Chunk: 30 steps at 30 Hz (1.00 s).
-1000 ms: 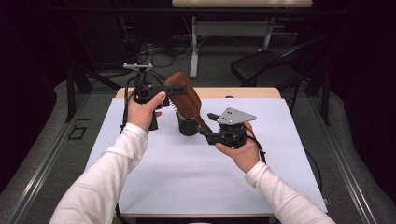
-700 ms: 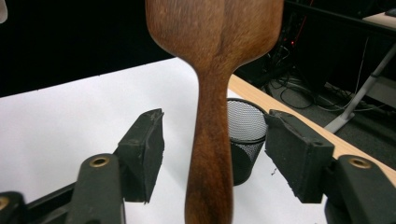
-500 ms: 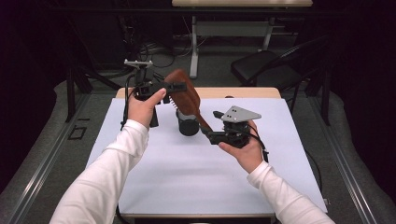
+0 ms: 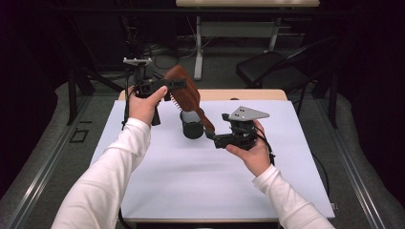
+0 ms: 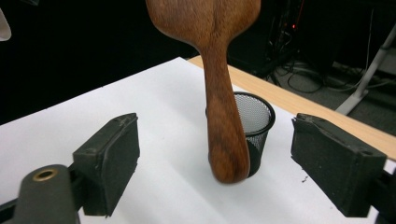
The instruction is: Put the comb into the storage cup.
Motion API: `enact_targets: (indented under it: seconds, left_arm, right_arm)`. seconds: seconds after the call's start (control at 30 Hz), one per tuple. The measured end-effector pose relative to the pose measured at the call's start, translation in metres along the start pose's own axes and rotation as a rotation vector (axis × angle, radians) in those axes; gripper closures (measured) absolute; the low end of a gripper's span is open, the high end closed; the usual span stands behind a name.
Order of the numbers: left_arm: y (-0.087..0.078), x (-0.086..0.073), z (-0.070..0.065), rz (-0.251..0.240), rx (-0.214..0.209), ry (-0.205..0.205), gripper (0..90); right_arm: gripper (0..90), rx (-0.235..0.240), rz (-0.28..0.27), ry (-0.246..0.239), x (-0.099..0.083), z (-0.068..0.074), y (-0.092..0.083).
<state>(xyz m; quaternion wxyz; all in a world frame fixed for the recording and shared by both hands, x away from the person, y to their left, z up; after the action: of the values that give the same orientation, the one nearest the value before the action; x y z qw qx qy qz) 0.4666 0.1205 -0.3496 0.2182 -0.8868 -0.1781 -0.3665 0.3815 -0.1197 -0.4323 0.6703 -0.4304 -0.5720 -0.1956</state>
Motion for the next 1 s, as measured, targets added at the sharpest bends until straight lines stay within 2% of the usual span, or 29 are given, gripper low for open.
enact_targets:
  seconds: [0.23, 0.43, 0.57, 0.7, 0.87, 1.0]
  left_arm:
    - [-0.001, 0.003, 0.004, -0.028, 0.045, 0.013, 50.0]
    - [0.0, 0.006, 0.007, -0.036, 0.049, 0.016, 50.0]
    - [0.001, 0.008, 0.008, -0.036, 0.07, 0.028, 50.0]
    - [0.0, 0.011, 0.008, -0.045, 0.083, 0.031, 49.9]
    - [-0.002, 0.015, 0.007, -0.062, 0.106, 0.053, 49.8]
    - [-0.005, 0.017, 0.008, -0.08, 0.118, 0.057, 49.7]
  right_arm:
    - [14.6, 0.013, 0.03, 0.035, -0.003, -0.006, -0.002]
    - [13.8, -0.014, 0.023, 0.06, -0.003, -0.011, -0.005]
    - [6.7, -0.037, 0.011, 0.055, -0.002, -0.011, -0.007]
    - [0.0, -0.032, 0.023, 0.055, -0.002, -0.01, -0.009]
    - [0.0, -0.053, 0.032, 0.073, -0.004, -0.01, -0.011]
    - [0.0, -0.05, 0.03, 0.086, -0.006, -0.01, -0.013]
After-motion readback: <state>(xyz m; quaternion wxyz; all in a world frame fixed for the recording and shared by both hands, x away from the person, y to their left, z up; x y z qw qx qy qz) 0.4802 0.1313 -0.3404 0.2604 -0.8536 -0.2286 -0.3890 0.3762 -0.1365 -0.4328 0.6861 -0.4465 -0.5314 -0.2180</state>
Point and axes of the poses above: each handheld gripper's, and its own axes: y roughly forward along the jaws, x roughly out of its top, z roughly to its left, the point moved 3 cm from there along y, roughly forward along the jaws, and after that the axes turned 10 degrees about -x, right-handed, at the moved point
